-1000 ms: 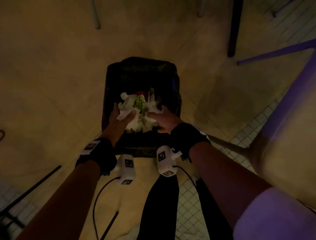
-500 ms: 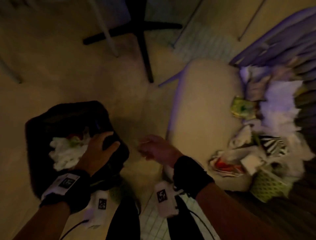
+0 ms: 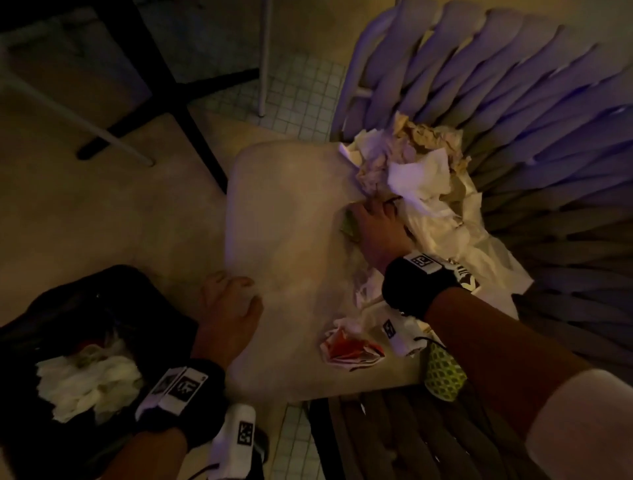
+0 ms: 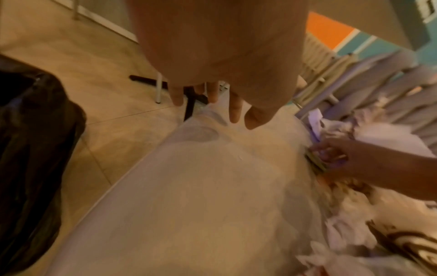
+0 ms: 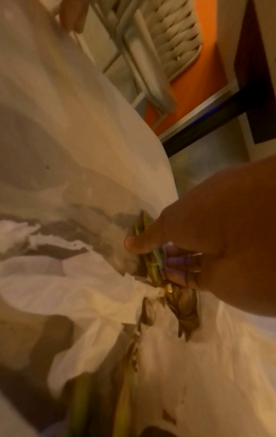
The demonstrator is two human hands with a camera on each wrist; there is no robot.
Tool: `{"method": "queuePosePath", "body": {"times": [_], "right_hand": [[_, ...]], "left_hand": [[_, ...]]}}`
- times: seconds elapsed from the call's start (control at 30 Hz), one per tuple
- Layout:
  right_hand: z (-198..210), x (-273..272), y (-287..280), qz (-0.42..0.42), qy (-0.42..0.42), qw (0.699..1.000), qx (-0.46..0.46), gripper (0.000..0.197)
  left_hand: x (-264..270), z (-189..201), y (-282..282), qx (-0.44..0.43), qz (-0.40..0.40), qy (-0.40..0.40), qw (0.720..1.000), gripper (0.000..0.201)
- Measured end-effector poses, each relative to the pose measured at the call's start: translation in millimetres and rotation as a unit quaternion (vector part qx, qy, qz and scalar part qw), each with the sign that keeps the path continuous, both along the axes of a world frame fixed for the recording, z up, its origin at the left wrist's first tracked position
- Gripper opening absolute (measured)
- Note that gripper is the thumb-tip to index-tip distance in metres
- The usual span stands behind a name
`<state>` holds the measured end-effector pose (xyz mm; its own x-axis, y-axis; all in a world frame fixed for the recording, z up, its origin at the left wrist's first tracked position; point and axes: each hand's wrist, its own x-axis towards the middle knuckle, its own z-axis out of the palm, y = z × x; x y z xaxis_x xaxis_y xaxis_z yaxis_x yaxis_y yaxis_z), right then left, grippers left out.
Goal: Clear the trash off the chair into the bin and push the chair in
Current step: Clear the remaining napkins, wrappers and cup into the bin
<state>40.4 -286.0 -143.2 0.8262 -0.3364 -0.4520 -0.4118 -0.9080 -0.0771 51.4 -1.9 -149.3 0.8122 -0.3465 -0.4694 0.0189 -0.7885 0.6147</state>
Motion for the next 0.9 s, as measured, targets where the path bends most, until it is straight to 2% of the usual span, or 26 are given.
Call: {"method": "queuePosePath", "body": {"times": [0.1,0.2,0.23,0.3,0.33,0.37,0.43,0.47,0.5,0.57,0.6,0.63,0.7,0.73,0.8,0.9], "right_hand": [[0.5,-2.3,-3.9,-0.002,-0.032,0.999,0.037,0.044],[8.5,-5.7,-9.4,-0.064,-0.083,0.987,0.119,0.033],[15.0,-6.9,-10.1,-0.094,-0.102,0.979,0.15,0.028],[31.0,-10.5,-8.6,-0.157,-0.115,0.952,0.237,0.023],[41.4,-14.4,-4.7,-0.203,-0.106,0.922,0.313,0.022],[51.9,-19.7,2.0,-0.252,-0.089,0.874,0.406,0.022],[67.4,-31.6,18.5,-0.313,-0.056,0.76,0.566,0.025],[70.2,-36.1,25.4,-0.319,-0.043,0.729,0.604,0.027],[70.8,-41.0,32.6,-0.314,-0.037,0.717,0.622,0.029],[63.7,-49.3,41.9,-0.303,-0.033,0.738,0.602,0.024],[60.4,-53.0,43.8,-0.292,-0.027,0.767,0.571,0.019],[54.8,-58.3,43.6,-0.263,-0.018,0.81,0.524,0.022],[49.5,-72.7,44.1,-0.141,0.024,0.91,0.39,0.041],[48.2,-81.3,46.5,-0.082,0.048,0.933,0.347,0.047],[50.3,-97.3,56.1,0.017,0.11,0.948,0.298,0.061],[43.4,-121.8,72.2,0.156,0.183,0.951,0.195,0.083]], "left_hand": [[-0.1,10.7,-14.6,0.02,-0.007,-0.019,1.0,0.036],[2.5,21.4,-35.9,-0.007,-0.032,-0.053,0.998,0.044],[4.1,25.2,-44.7,-0.022,-0.031,-0.041,0.998,0.045],[5.4,32.8,-64.5,-0.082,0.0,0.035,0.996,0.039],[4.8,37.4,-75.0,-0.124,0.023,0.081,0.989,0.038],[4.0,42.6,-84.8,-0.17,0.044,0.141,0.974,0.045],[-0.3,54.3,-101.4,-0.267,0.082,0.274,0.92,0.063],[-2.5,59.2,-107.6,-0.3,0.095,0.314,0.896,0.066],[-5.3,61.3,-111.1,-0.314,0.106,0.335,0.882,0.063],[-10.4,66.9,-112.5,-0.305,0.118,0.336,0.883,0.047],[-12.5,67.2,-109.4,-0.29,0.118,0.316,0.896,0.04],[-13.6,64.2,-103.9,-0.27,0.121,0.292,0.909,0.036],[-15.6,55.3,-89.0,-0.239,0.143,0.267,0.922,0.029],[-16.6,52.2,-81.5,-0.23,0.153,0.265,0.924,0.027],[-20.0,46.0,-68.2,-0.205,0.167,0.255,0.93,0.024],[-27.5,40.6,-57.0,-0.17,0.174,0.254,0.936,0.025]]}}
